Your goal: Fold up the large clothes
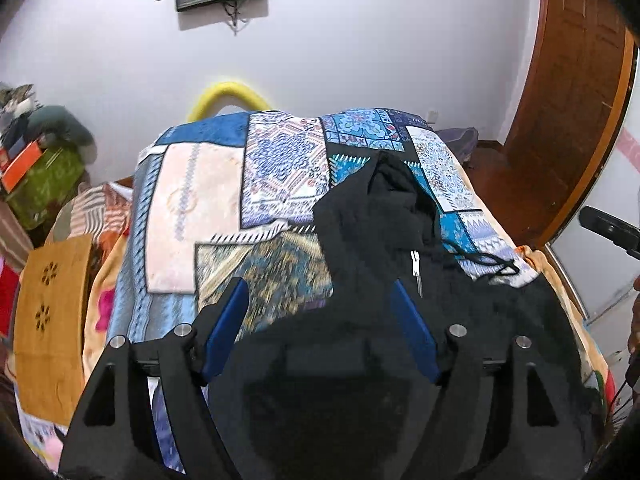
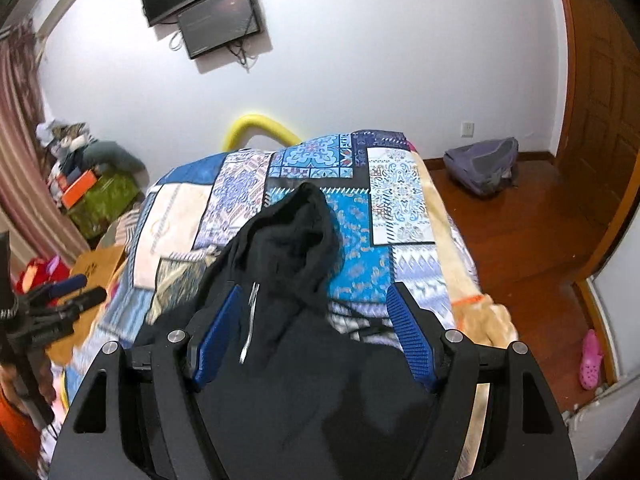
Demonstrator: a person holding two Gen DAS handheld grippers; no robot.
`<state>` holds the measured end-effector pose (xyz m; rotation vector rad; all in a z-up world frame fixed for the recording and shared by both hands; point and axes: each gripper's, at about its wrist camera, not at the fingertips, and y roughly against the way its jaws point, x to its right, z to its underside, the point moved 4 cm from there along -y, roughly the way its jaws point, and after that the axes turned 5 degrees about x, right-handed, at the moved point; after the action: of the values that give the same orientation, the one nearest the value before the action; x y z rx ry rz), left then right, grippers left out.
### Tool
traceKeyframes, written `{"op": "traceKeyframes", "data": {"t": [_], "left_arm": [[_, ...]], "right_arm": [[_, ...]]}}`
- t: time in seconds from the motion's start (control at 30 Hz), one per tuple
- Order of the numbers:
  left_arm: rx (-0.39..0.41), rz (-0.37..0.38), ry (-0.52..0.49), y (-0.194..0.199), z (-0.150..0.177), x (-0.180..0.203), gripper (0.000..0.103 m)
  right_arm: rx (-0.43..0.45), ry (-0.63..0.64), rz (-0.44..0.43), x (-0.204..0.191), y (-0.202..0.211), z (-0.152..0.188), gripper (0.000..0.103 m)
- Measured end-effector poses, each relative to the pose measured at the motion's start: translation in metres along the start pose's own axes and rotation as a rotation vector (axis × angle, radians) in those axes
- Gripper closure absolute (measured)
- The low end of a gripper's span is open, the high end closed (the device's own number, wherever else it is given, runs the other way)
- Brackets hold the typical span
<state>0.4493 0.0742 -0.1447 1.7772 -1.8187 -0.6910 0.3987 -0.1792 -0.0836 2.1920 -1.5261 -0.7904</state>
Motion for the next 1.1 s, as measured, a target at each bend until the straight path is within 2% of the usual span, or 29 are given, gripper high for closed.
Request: {"op": "traceKeyframes", "data": {"t": [0.1, 0.2, 0.27, 0.3, 0.33, 0.5, 0.57, 0.6, 0.63, 0.67, 0.7, 0.73, 0.77, 0.83, 1.0, 1.1], "left_arm": [[-0.007, 0.016, 0.011, -0.027, -0.011, 0.005, 0.030], [-0.039, 0.082, 0.066, -0.065, -0.019, 0.010, 0.030], [-0.067, 0.117, 0.102, -0.091, -0.021, 0.012, 0.037], [-0.080, 0.126, 0.113, -0.103, -0.021, 0.014, 0.046], [-0.101, 0.138, 0.125, -0.119, -0.021, 0.016, 0.051], [-0.169, 0.161, 0.174, -0.182, -0.015, 0.028, 0.056], [-0.174, 0.132, 0.157, -0.200, -0.011, 0.031, 0.056], [-0.175, 0.115, 0.142, -0.205, -0.009, 0.032, 0.061], [-0.185, 0.083, 0.119, -0.214, -0.005, 0.034, 0.069], [-0.193, 0.054, 0.101, -0.221, -0.001, 0.034, 0.072], [-0.195, 0.033, 0.087, -0.225, 0.003, 0.035, 0.077], [-0.184, 0.018, 0.075, -0.227, 0.006, 0.036, 0.081], [-0.166, 0.001, 0.064, -0.224, 0.008, 0.037, 0.083], [-0.155, -0.015, 0.050, -0.219, 0.009, 0.040, 0.091], [-0.128, -0.021, 0.041, -0.190, 0.003, 0.036, 0.094], [-0.094, 0.029, 0.049, -0.153, -0.002, 0.032, 0.094]], "right_arm": [[-0.039, -0.059, -0.018, 0.009, -0.039, -0.008, 0.032], [-0.086, -0.110, -0.010, 0.014, -0.078, -0.009, 0.032], [-0.112, -0.132, -0.010, 0.015, -0.100, -0.007, 0.032], [-0.133, -0.139, -0.009, 0.016, -0.113, -0.005, 0.032], [-0.150, -0.144, -0.006, 0.017, -0.125, -0.004, 0.032], [-0.205, -0.159, 0.050, 0.020, -0.184, 0.004, 0.032], [-0.244, -0.193, 0.051, 0.023, -0.205, 0.008, 0.033], [-0.263, -0.202, 0.064, 0.026, -0.215, 0.012, 0.036], [-0.281, -0.197, 0.082, 0.027, -0.224, 0.015, 0.042], [-0.294, -0.192, 0.095, 0.028, -0.231, 0.018, 0.046], [-0.306, -0.189, 0.101, 0.030, -0.237, 0.022, 0.048], [-0.316, -0.189, 0.100, 0.030, -0.241, 0.026, 0.054], [-0.317, -0.194, 0.084, 0.030, -0.244, 0.029, 0.068], [-0.326, -0.189, 0.038, 0.025, -0.245, 0.036, 0.090], [-0.243, 0.018, 0.123, 0.002, -0.216, 0.028, 0.093], [-0.195, 0.035, 0.084, -0.008, -0.177, 0.014, 0.093]]}}
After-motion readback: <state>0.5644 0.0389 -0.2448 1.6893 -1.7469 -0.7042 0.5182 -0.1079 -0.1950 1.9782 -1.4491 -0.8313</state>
